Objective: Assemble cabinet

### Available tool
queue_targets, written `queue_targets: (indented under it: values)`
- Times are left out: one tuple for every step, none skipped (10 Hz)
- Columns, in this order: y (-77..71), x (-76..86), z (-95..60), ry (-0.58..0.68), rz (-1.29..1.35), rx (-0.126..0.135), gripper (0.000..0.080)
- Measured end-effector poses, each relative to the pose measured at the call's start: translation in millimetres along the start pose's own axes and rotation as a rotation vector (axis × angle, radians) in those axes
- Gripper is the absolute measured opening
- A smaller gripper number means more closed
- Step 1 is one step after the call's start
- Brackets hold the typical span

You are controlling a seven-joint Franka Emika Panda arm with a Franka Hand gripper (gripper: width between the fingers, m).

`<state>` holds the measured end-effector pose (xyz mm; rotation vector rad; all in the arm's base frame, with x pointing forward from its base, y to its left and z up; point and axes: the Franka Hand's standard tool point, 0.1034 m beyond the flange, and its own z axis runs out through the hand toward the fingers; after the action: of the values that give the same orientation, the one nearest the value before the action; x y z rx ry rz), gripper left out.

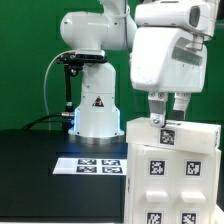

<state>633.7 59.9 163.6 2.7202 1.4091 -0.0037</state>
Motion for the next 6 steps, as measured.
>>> queue_targets:
  values:
    - [-2.4, -3.3, 0.3, -0.019, 0.097, 0.021, 0.0649]
    - [-3.0, -4.8, 3.4, -0.029, 0.14, 0.029, 0.0649]
    - [-4.0, -5.9, 8.4, -0.037, 0.16, 0.032, 0.0649]
    - [-4.1, -5.0, 10.7, -0.032, 0.16, 0.026, 0.0649]
    - [-3.9, -5.3, 10.6, -0.033, 0.177, 0.026, 0.0649]
    - [-3.9, -5.4, 10.7, -0.033, 0.204, 0.025, 0.0552]
